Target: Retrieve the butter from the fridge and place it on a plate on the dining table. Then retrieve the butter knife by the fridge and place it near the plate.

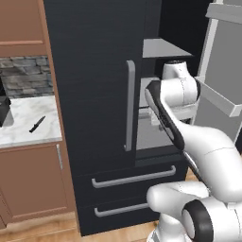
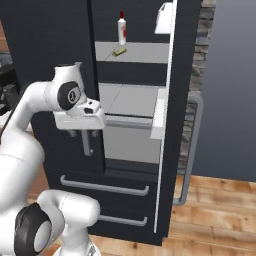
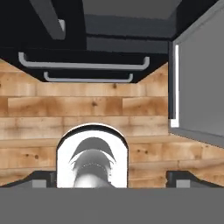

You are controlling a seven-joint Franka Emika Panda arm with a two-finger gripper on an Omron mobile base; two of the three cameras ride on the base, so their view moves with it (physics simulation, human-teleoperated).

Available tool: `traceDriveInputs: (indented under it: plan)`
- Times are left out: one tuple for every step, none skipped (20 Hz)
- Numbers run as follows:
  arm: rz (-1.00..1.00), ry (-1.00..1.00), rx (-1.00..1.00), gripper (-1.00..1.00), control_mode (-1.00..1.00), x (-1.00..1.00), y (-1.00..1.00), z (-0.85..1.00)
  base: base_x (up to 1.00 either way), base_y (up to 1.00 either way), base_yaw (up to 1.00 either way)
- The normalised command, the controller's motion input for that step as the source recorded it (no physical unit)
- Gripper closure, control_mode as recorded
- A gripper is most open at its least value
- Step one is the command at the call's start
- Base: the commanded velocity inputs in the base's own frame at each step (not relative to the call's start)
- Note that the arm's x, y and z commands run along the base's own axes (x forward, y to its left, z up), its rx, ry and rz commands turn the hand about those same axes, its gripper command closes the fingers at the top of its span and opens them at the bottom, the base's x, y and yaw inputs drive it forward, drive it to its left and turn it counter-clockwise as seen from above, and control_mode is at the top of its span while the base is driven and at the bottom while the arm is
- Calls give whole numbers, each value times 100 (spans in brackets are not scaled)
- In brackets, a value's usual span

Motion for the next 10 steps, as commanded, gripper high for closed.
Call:
traceDriveInputs:
  plan:
    - [-15,-47,43,-100,-100,19,52,0,0,0,0]
    - [-15,-63,32,-100,-100,5,54,0,0,0,0]
    - [-13,-72,20,-100,-100,0,64,0,0,0,0]
    - [-14,-62,12,-100,-100,4,53,0,0,0,0]
    - [-7,-53,7,-100,-100,6,47,19,0,0,0]
    - [-7,-44,0,-100,-100,5,36,48,0,0,0]
    - [-7,-43,-2,-100,-100,6,33,51,0,0,0]
    - [-5,-37,-5,-100,-100,13,39,44,0,0,0]
    - [-5,-33,-6,-100,-100,21,41,39,0,0,0]
    - [-4,-31,-4,-100,-100,32,36,40,0,0,0]
